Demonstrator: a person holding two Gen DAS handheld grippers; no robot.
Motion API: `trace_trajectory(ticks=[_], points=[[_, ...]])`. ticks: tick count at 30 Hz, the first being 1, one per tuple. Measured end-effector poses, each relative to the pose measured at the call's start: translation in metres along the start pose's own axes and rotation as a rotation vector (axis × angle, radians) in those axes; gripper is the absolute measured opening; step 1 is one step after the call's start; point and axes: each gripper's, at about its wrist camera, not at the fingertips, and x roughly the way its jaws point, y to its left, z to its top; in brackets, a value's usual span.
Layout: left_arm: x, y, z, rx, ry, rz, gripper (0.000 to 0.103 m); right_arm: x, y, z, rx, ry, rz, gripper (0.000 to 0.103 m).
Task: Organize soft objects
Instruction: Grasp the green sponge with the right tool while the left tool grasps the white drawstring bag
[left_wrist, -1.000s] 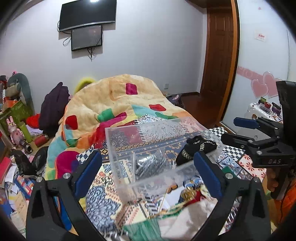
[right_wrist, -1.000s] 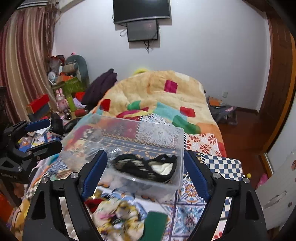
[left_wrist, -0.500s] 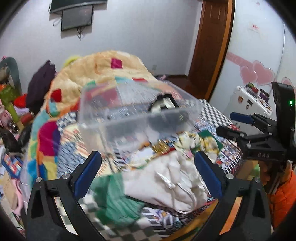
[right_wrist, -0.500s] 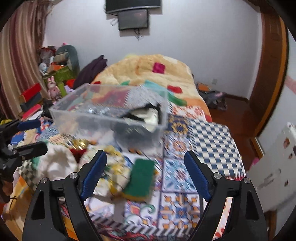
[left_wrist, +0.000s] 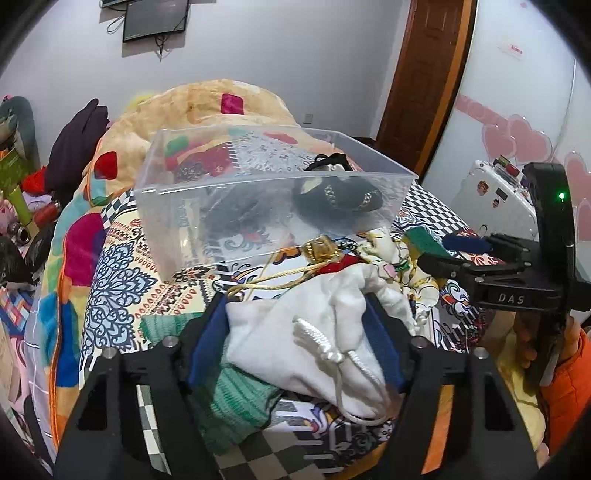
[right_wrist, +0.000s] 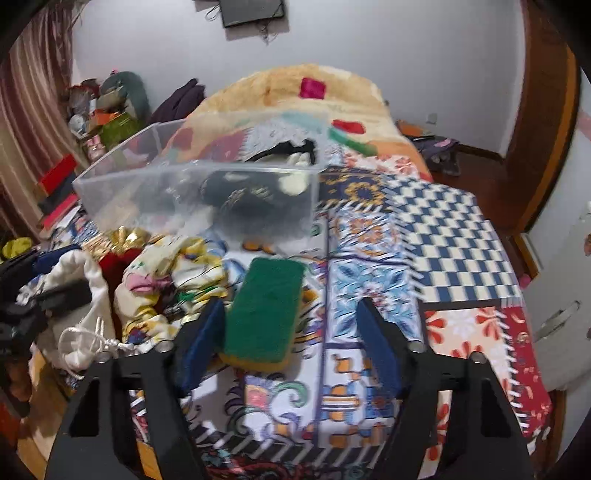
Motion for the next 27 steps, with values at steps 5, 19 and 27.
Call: trace_trajectory(ticks=[5, 19, 27], points=[[-0.009, 0.004, -0.001, 0.016, -0.024, 0.007, 0.042, -0.003, 0.001, -0.002, 0.002, -0.002, 0.039, 0.035], [-0.041, 0.014, 0.021, 0.027, -0.118, 0.019, 0.008, -0.047, 0.002, 0.020, 0.005, -0.154, 0.020, 0.034], [-0.064, 0.024, 0.064, 0.007, -0.257, 0.054, 0.008, -0.056, 0.017, 0.050, -0.038, -0.250, 0.039, 0.034]])
